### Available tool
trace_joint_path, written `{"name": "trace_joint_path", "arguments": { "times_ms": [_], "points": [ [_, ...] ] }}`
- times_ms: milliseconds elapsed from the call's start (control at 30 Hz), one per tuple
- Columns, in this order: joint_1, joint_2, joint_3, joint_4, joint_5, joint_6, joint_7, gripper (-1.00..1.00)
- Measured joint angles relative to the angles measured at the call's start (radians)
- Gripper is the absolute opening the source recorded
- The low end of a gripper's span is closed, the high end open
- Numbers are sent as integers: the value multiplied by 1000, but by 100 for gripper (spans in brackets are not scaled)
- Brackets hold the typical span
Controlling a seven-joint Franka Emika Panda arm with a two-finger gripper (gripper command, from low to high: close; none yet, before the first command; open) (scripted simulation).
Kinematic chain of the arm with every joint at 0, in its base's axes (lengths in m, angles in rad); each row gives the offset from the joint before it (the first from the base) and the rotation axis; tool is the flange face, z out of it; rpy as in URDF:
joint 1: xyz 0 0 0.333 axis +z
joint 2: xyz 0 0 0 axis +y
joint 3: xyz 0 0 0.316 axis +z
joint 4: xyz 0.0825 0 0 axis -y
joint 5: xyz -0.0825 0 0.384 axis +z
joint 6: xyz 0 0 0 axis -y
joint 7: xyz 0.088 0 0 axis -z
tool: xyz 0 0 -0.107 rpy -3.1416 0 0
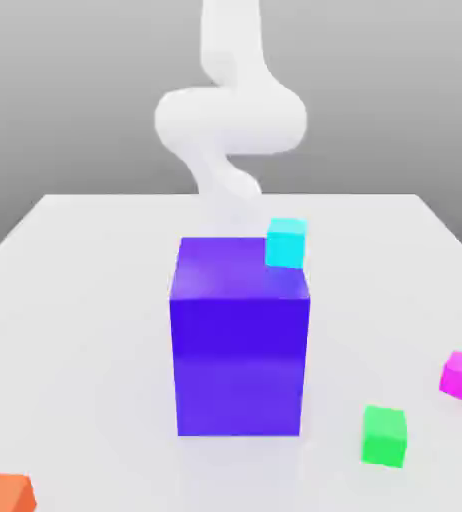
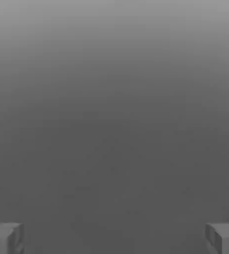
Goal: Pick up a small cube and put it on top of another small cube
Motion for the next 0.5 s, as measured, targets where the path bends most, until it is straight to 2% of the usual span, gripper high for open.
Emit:
{"name": "trace_joint_path", "arguments": {
  "times_ms": [500],
  "points": [
    [124,548,320,-139,-163,239,112,0]
  ]
}}
